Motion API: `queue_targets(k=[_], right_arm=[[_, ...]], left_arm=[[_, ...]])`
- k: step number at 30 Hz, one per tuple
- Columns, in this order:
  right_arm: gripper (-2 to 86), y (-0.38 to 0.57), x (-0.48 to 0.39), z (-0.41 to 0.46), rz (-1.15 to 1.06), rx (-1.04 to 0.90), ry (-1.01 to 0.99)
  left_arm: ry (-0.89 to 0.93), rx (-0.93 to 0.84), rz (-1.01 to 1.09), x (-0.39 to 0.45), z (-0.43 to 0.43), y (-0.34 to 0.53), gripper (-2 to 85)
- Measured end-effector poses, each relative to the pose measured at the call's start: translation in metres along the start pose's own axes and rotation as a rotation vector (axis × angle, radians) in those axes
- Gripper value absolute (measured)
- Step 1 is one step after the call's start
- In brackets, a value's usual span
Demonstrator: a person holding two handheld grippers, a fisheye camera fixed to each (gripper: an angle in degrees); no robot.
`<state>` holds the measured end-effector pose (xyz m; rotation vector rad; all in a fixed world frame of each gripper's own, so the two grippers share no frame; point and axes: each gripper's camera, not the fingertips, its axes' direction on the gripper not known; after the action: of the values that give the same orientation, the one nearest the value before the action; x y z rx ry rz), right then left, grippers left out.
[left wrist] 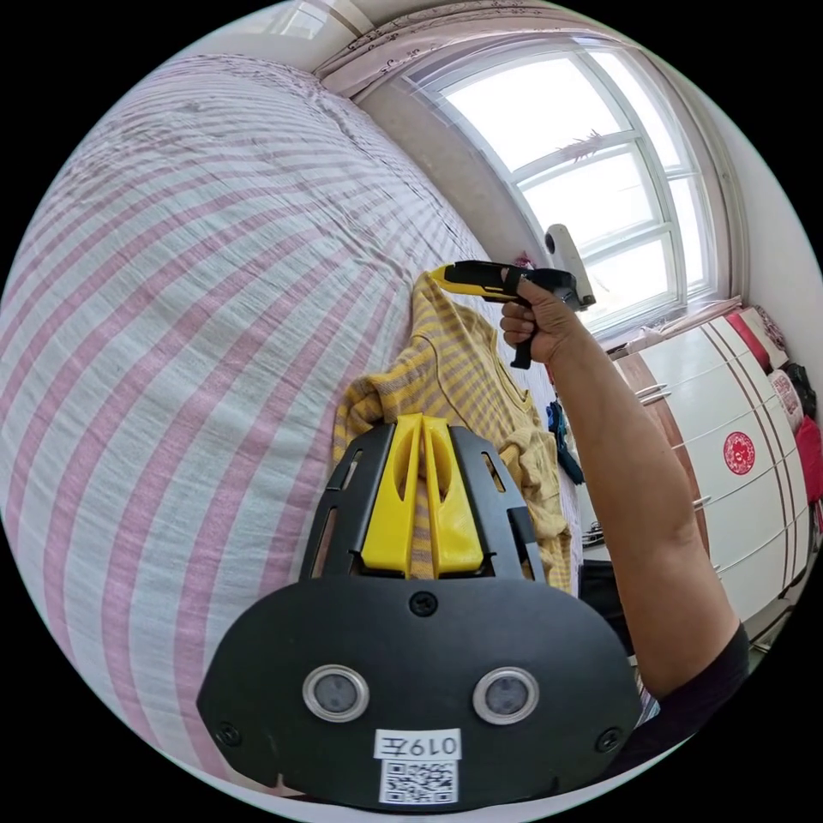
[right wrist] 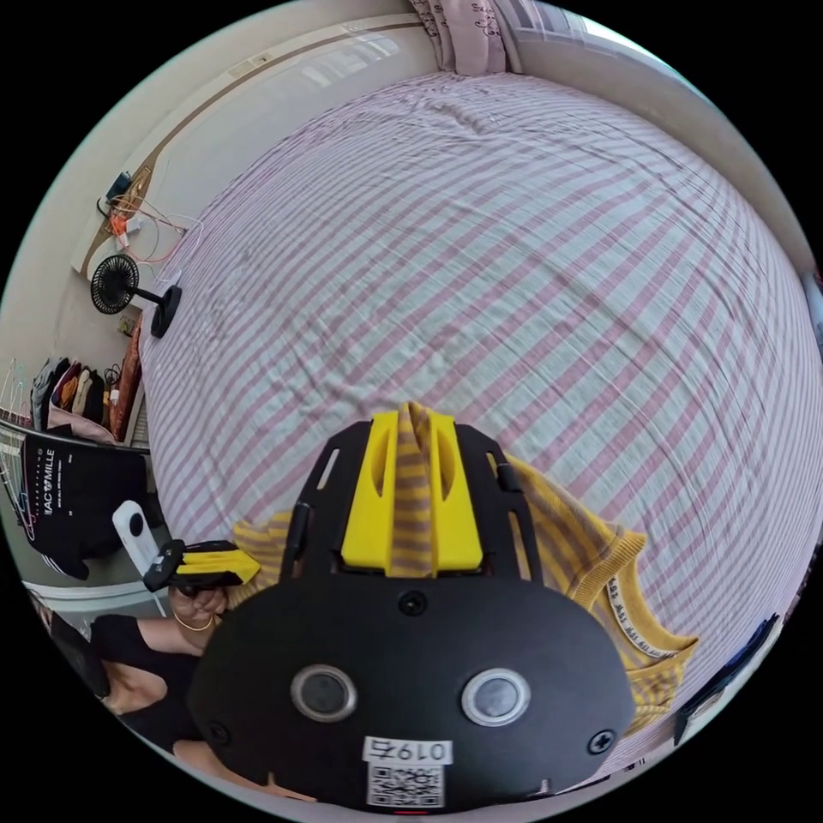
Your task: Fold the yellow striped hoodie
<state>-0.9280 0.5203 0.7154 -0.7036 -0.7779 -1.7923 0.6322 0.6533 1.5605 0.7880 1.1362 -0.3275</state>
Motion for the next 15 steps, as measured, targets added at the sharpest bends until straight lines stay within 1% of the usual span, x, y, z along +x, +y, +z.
queue_targets(k=[5,9,15], right_arm=[[5.5,-0.001,0.000,0.014,0.005,-0.003,0.017],[4.7,0.004,0.004,0.008,0.025,0.074,-0.028],[5.8,0.007,0.004,0.038,0.006,-0.035,-0.005]], left_arm=[[0.022,-0.002,-0.007,-0.001,-0.001,0.001,0.9],[0.039,0.008,-0.005,-0.001,-0.003,0.003,0.9],[-0.004,0.017,0.039,0.008,-0.005,0.007,0.9]])
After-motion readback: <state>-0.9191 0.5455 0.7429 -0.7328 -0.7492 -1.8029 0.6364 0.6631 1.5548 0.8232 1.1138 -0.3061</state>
